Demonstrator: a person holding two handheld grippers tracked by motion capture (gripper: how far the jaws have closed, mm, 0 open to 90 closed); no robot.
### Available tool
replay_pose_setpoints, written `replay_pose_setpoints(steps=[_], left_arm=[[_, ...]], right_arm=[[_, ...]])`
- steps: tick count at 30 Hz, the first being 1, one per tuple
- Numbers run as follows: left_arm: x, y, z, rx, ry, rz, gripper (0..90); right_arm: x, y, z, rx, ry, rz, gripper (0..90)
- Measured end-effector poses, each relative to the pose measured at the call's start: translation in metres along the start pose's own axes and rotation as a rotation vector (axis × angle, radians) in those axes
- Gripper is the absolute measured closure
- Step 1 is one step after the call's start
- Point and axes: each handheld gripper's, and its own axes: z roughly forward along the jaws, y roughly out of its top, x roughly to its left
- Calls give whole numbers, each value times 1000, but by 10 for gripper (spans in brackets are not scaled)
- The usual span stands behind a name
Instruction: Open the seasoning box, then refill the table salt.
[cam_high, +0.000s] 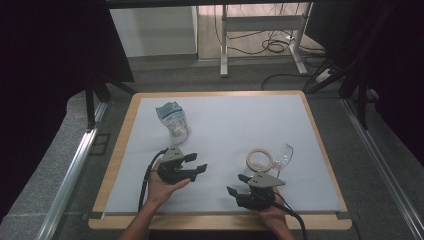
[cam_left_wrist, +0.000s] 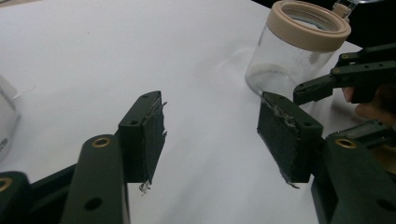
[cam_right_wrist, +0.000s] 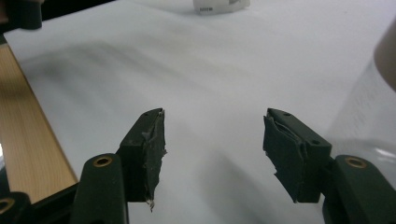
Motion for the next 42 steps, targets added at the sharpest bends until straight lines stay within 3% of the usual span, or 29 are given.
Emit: replay_pose_setpoints(steps=[8, 15, 30, 36, 42], left_arm=[[13, -4, -10, -14, 15, -14, 399], [19, -6, -14, -19, 20, -32, 412], [26, -12, -29, -15, 68, -60, 411], [35, -21, -39, -10, 118, -82, 432], [53, -28, -54, -22, 184, -134, 446]], right_arm=[[4, 14, 12, -7, 8, -37, 392], [10, 28, 23, -40, 37, -28, 390], [18, 33, 26, -51, 59, -58, 390], [20, 30, 30, -32, 68, -59, 390], [22, 29, 31, -26, 73, -67, 389]])
